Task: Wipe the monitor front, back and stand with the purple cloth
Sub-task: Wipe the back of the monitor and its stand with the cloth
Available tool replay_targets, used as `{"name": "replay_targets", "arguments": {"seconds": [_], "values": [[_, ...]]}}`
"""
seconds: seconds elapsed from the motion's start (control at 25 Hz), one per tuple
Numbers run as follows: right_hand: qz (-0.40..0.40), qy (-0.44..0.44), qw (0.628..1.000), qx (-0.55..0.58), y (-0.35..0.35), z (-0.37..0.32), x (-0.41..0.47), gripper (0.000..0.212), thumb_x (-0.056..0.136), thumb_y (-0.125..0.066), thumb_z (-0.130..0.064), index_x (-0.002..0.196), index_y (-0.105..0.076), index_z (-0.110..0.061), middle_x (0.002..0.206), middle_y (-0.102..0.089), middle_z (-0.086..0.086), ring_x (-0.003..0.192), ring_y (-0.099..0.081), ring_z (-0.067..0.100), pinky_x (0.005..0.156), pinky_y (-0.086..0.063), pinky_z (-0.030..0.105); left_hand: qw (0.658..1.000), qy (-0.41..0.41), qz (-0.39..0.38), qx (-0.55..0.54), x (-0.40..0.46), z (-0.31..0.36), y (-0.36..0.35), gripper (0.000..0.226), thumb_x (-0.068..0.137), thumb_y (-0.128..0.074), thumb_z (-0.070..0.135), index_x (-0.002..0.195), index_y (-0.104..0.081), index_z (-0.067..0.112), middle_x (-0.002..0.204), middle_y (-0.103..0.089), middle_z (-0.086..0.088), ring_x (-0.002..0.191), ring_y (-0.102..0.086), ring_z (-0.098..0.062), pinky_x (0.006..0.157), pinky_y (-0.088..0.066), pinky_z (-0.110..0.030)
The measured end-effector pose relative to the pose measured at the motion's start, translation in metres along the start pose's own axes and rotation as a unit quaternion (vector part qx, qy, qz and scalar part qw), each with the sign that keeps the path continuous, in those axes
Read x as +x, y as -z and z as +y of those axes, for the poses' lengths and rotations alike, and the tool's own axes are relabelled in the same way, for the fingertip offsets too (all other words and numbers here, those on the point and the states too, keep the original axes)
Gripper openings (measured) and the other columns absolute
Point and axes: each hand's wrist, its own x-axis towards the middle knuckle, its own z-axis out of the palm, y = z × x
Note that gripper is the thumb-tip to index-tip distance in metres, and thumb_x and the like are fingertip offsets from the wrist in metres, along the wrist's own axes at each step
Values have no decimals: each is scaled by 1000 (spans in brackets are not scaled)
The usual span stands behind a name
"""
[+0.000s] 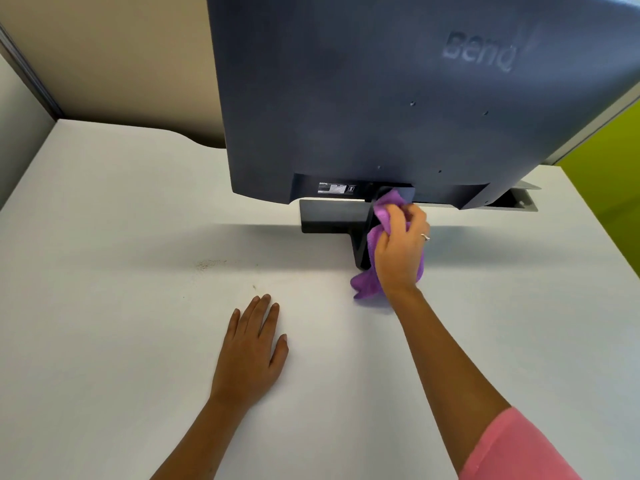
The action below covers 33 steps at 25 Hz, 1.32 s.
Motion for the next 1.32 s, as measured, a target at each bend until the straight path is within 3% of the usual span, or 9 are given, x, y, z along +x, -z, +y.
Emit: {"name": "replay_targets", "arguments": {"seconds": [0.16,0.32,0.4,0.56,0.76,1.04,1.16,1.24,1.32], "values": [[-89,-89,990,67,-6,10,-31,18,94,-51,-34,109,-52,-23,106,-56,-4,95,-55,14,77,-49,22,1000,-1,5,0,-1,0,0,61,97,-20,43,135,-50,6,146,-43,-11,136,-39,-26,114,-18,-40],[-153,-4,988,-24,-8,29,-57,14,89,-61,-12,102,-64,-11,104,-56,7,92,-54,18,72,-47,22,1000,0,16,0,-1,1,0,56,94,-32,38,135,-51,6,145,-44,-11,135,-39,-26,114,-17,-39],[-127,-4,992,-20,-4,27,-51,14,85,-62,-2,96,-69,-3,101,-57,12,93,-55,27,72,-42,21,1000,-2,22,1,-1,0,-1,55,92,-35,36,134,-51,6,145,-44,-11,135,-39,-26,114,-19,-41],[38,-53,994,83,13,1,-10,14,90,-58,-12,101,-64,-10,101,-55,2,92,-48,11,71,-38,14,1000,-3,28,7,-1,-2,-5,53,92,-36,36,134,-52,7,145,-44,-10,135,-39,-26,113,-24,-44],[-2,-158,958,237,7,-16,2,13,91,-58,-21,100,-60,-11,85,-58,-11,80,-55,-4,60,-42,8,999,-5,33,7,-1,-3,-6,54,92,-35,36,135,-50,7,146,-43,-10,136,-38,-25,113,-24,-44],[-246,-70,966,25,4,28,-51,17,92,-57,-14,107,-63,-9,100,-58,4,93,-57,22,79,-48,21,1000,-8,23,6,-1,-4,-5,53,92,-34,34,135,-51,7,145,-44,-10,135,-40,-26,113,-22,-42],[-401,11,911,-98,16,37,-52,32,97,-47,-16,128,-56,-15,125,-51,7,113,-50,24,98,-40,24,1000,-8,8,9,-2,-4,-4,54,94,-30,35,135,-51,7,145,-44,-10,134,-40,-26,113,-19,-40],[-417,-8,902,-110,24,35,-51,35,99,-43,-20,133,-51,-19,135,-47,5,121,-46,24,105,-36,29,1000,-10,3,9,-2,-4,-3,57,97,-21,39,135,-50,8,146,-43,-9,135,-39,-26,113,-18,-40],[-305,-71,946,-83,33,31,-51,33,97,-46,-18,128,-55,-12,131,-51,8,118,-50,28,100,-42,33,1000,-9,3,7,-2,-5,-3,62,97,-15,42,136,-49,8,146,-43,-9,135,-38,-26,114,-17,-40]]}}
